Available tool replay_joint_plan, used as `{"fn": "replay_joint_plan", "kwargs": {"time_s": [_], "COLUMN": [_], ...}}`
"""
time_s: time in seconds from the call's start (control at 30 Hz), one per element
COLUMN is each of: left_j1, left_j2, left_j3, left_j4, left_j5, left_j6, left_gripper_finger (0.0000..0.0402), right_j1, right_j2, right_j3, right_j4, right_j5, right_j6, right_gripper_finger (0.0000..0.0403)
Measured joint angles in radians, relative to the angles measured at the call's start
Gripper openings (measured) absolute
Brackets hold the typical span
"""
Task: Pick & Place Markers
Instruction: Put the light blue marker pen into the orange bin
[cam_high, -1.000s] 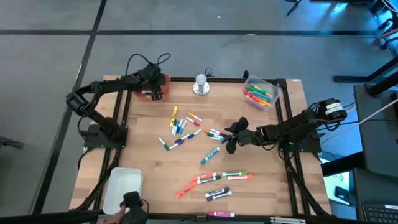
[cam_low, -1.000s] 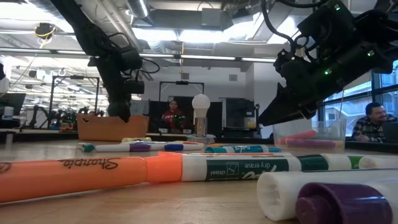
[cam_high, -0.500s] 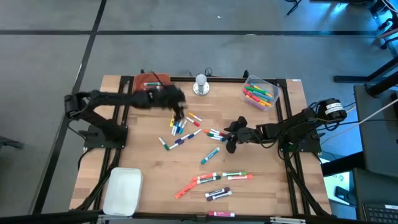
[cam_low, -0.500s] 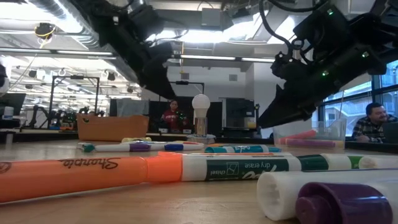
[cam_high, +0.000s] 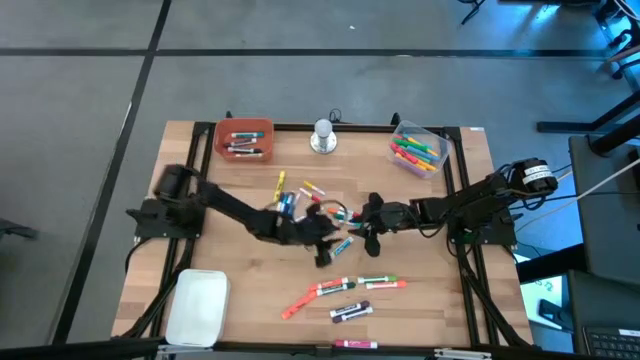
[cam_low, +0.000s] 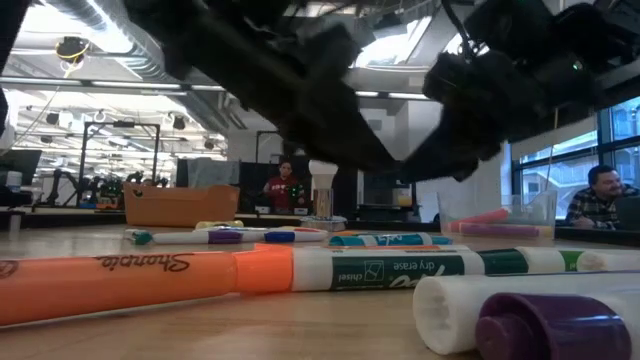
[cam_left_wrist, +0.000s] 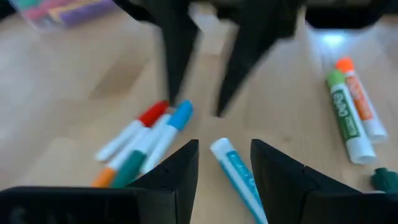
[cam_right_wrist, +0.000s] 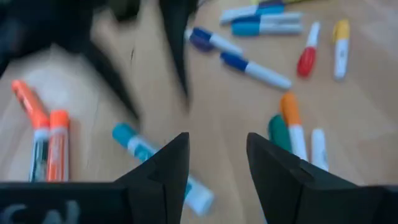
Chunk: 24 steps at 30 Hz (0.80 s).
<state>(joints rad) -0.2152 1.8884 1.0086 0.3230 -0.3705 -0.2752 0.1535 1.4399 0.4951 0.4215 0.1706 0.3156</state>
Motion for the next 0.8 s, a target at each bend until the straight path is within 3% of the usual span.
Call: {"fn": "replay_joint_plan", "kwargs": {"time_s": [0.2, 0.37, 0.5, 0.7, 0.8], "left_j1": [-0.041, -0.053, -0.04, -0.025, -0.014], "left_j2": [0.162, 0.195, 0.193, 0.187, 0.163], "left_j3": [0.164, 0.197, 0.2, 0.2, 0.197], "left_j4": [-0.161, -0.252, -0.326, -0.412, -0.47], "left_j5": [0.027, 0.037, 0.065, 0.084, 0.085], "left_j6": [-0.019, -0.053, -0.084, -0.082, -0.067], "left_gripper_finger": [0.0141, 0.0141, 0.0133, 0.0064, 0.006], "right_j1": [0.023, 0.056, 0.063, 0.063, 0.063], "right_j2": [-0.003, -0.003, -0.003, -0.003, -0.003], "right_j3": [0.09, 0.14, 0.154, 0.16, 0.16], "right_j4": [-0.232, -0.434, -0.454, -0.456, -0.472], "right_j5": [0.128, 0.244, 0.273, 0.274, 0.274], "right_j6": [0.128, 0.205, 0.201, 0.198, 0.2], "right_gripper_finger": [0.0161, 0.0161, 0.0161, 0.0161, 0.0161]}}
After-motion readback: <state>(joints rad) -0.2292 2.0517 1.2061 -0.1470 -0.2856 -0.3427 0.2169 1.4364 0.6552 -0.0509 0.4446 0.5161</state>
